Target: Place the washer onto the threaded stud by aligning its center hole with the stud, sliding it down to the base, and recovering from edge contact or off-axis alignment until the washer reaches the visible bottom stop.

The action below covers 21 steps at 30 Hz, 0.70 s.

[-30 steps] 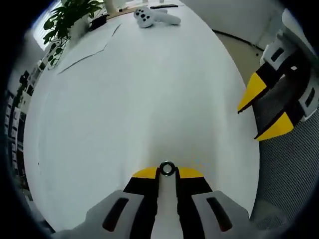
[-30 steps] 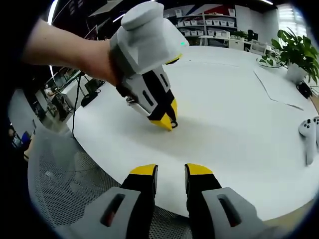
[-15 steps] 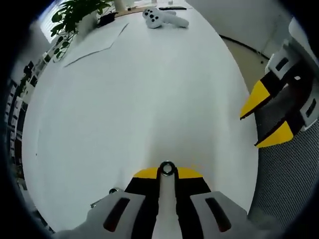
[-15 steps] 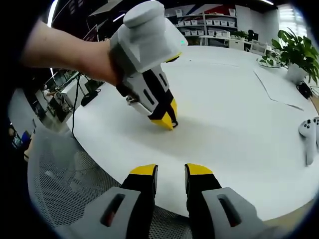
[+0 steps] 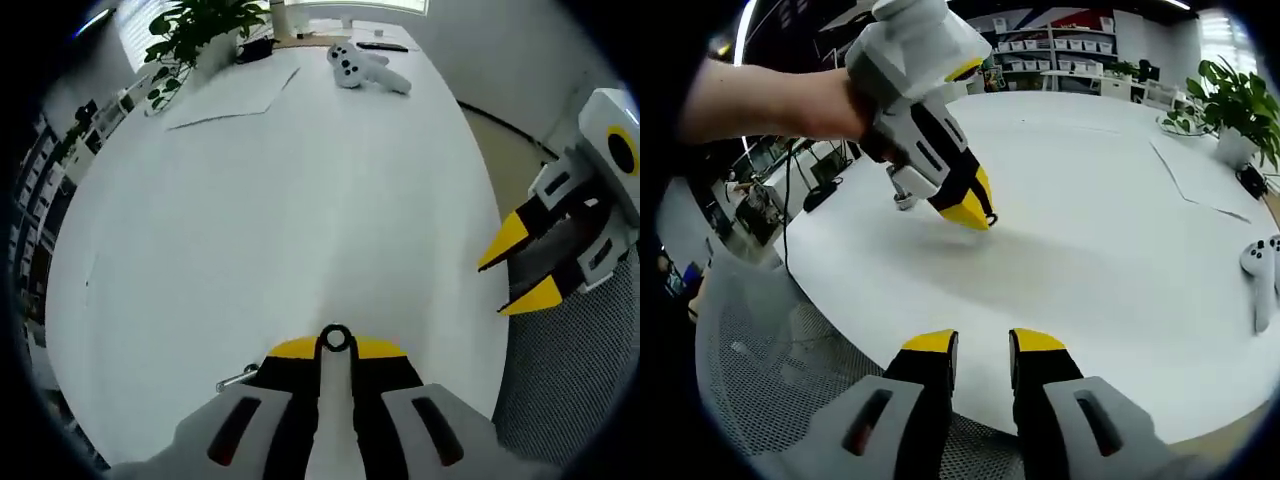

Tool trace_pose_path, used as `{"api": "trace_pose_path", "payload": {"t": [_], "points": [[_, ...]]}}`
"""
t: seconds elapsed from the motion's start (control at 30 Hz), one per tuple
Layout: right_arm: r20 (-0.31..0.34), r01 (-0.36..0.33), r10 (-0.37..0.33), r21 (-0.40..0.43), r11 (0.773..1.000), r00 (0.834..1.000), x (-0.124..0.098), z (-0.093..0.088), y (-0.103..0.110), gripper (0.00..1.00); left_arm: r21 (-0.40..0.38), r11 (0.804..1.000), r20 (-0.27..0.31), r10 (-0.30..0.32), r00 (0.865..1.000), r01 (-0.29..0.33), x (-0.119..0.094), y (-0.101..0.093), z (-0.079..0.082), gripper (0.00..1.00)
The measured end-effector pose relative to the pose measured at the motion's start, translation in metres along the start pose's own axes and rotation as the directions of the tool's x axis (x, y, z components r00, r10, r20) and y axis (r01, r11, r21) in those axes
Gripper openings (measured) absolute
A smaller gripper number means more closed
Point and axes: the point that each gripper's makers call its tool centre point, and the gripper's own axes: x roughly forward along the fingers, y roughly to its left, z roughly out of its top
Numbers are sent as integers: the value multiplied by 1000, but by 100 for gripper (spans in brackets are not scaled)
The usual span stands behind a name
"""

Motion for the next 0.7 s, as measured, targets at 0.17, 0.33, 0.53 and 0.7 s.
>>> {"api": "trace_pose_path", "payload": {"t": [0.17, 0.33, 0.53, 0.7], "points": [[1, 1, -1, 0, 1000, 1000, 0, 0, 0, 24, 1, 1000, 18, 24, 1000, -24, -13, 11, 1, 8], [0, 3, -3, 2, 1000, 1000, 0, 0, -1, 24, -16, 998, 50, 54, 997, -53, -30, 19, 5, 8], [-2, 1, -1, 1, 1000, 1000, 0, 0, 0, 24, -10, 994, 60, 105, 993, -105, -41, 31, 4, 9], [-1, 2, -2, 3, 1000, 1000, 0, 0, 0, 24, -11, 990, 55, 142, 988, -142, -51, 44, -5, 9]]}}
